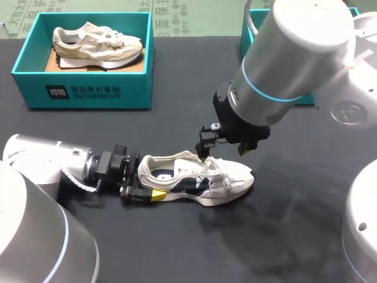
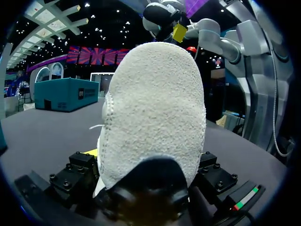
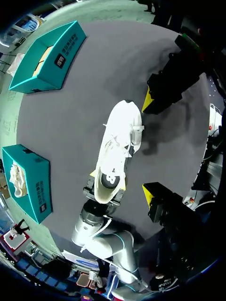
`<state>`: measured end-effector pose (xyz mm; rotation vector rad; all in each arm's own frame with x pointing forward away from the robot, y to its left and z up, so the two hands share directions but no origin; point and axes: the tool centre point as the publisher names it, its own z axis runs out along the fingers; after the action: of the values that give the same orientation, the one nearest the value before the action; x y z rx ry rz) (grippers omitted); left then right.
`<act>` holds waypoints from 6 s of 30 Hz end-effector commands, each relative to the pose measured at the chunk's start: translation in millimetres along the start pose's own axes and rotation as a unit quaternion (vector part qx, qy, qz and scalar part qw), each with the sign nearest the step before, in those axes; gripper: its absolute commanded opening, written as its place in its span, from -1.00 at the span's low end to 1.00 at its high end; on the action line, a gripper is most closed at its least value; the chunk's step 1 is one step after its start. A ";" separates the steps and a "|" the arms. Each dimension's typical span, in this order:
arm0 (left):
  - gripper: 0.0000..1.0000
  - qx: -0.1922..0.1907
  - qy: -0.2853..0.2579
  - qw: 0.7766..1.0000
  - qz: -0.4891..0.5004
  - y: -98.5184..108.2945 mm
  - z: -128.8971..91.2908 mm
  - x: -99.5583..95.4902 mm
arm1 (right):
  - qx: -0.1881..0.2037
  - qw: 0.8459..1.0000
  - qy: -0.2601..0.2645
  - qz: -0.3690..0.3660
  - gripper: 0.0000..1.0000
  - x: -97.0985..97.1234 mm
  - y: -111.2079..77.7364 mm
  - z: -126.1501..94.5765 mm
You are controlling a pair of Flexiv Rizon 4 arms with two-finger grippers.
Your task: Take the shoe out of the shoebox, open the shoe tongue, remove and reinsert the insole, then place the shoe into the shoebox
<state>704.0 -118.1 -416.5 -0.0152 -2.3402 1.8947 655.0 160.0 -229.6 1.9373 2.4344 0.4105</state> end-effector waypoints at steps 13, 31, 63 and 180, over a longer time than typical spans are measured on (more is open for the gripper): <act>-1.00 0.000 -0.001 1.000 0.000 1.1 -0.1 1.8 | 0.059 0.985 -0.154 0.058 1.00 43.3 28.4 32.2; -1.00 0.000 -0.001 1.000 0.000 1.1 -0.1 1.8 | 0.050 0.962 -0.243 0.115 1.00 66.3 27.1 54.1; -1.00 0.000 -0.001 1.000 0.000 1.1 -0.1 1.8 | 0.057 0.917 -0.365 0.151 1.00 66.6 29.1 111.9; -1.00 0.000 -0.001 1.000 0.000 1.1 -0.1 1.8 | 0.109 0.966 -0.225 0.061 -1.00 -11.6 20.2 98.8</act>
<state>703.5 -118.0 -416.2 -0.0142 -2.3409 1.8957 691.8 180.3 -324.2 1.9688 2.0946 -0.3481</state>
